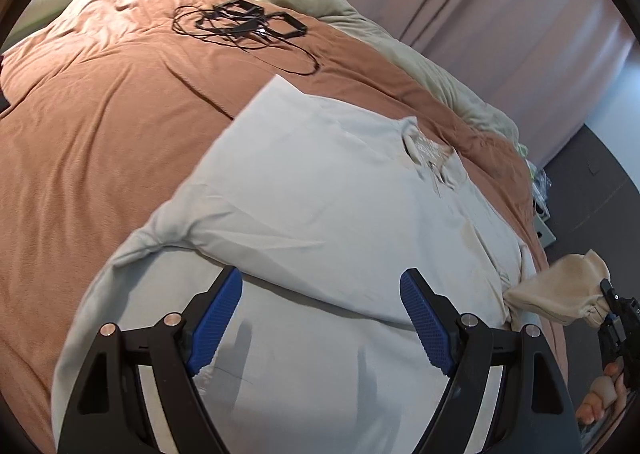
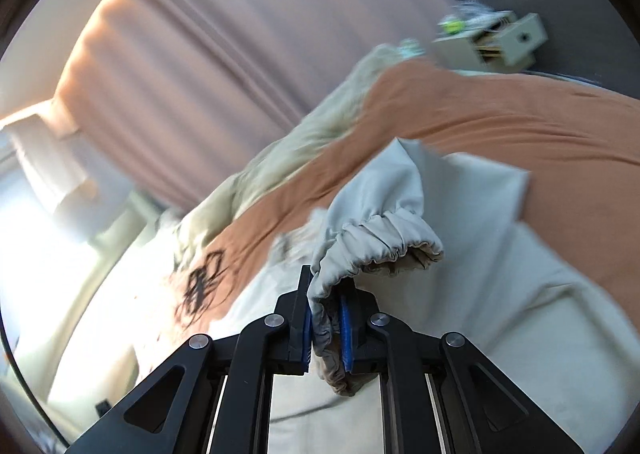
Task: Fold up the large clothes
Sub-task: 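Lay the sleeve cuff down and open the right gripper, then smooth the folded sleeves flat with both grippers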
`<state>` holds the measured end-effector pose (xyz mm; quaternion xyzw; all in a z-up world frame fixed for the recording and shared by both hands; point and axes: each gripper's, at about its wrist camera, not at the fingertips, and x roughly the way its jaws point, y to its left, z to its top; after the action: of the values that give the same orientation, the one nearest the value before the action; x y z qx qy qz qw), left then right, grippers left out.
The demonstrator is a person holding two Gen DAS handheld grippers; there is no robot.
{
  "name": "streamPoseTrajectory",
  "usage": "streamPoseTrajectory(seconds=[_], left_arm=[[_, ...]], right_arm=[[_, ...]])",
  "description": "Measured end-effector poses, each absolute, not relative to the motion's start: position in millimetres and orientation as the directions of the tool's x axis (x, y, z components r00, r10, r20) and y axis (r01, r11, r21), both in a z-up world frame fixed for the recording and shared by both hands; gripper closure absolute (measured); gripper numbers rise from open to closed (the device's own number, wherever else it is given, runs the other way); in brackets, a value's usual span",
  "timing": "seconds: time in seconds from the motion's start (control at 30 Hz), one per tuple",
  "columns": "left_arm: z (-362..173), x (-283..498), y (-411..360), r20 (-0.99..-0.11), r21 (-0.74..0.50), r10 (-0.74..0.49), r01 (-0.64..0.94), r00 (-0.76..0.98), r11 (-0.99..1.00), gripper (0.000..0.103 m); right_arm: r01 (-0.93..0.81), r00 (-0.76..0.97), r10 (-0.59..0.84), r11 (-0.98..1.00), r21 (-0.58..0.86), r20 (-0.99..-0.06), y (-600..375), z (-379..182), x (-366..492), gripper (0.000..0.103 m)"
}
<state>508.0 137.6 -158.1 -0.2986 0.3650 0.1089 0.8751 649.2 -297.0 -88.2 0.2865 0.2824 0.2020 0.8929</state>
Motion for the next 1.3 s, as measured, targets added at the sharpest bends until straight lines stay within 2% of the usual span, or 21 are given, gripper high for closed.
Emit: streamPoseTrajectory(seconds=[0.4,0.47,0.5,0.53,0.67,0.8,1.3], left_arm=[[-154,498,154,-0.688,-0.453,0.014,-0.445,0.725,0.772,0.021],[-154,497,155,-0.687,-0.452,0.019,-0.448,0.726,0.771,0.021],[-155,497,155,-0.687,-0.450,0.021,-0.449,0.726,0.772,0.021],[-155,498,155,-0.689,-0.446,0.024,-0.450,0.724,0.773,0.021],[-156,502,149,-0.695,-0.431,0.022,-0.441,0.719,0.787,0.021],[-157,511,136,-0.701,-0.399,0.018,-0.412,0.713,0.819,0.021],[-177,565,75,-0.754,-0.302,-0.035,-0.298,0.656,0.906,0.021]], right_arm=[[-0.423,0.558,0.696,0.707,0.566,-0.452,-156,-93,627,0.091],[-0.437,0.520,0.716,0.692,0.575,-0.466,-138,-99,628,0.083],[-0.448,0.495,0.732,0.677,0.584,-0.468,-132,-101,628,0.076],[-0.465,0.461,0.755,0.653,0.597,-0.467,-127,-104,626,0.064],[-0.470,0.450,0.759,0.649,0.598,-0.470,-136,-104,622,0.048],[-0.405,0.480,0.737,0.667,0.625,-0.475,-155,-108,634,0.048],[-0.081,0.560,0.549,0.781,0.619,-0.621,-303,-153,664,0.048]])
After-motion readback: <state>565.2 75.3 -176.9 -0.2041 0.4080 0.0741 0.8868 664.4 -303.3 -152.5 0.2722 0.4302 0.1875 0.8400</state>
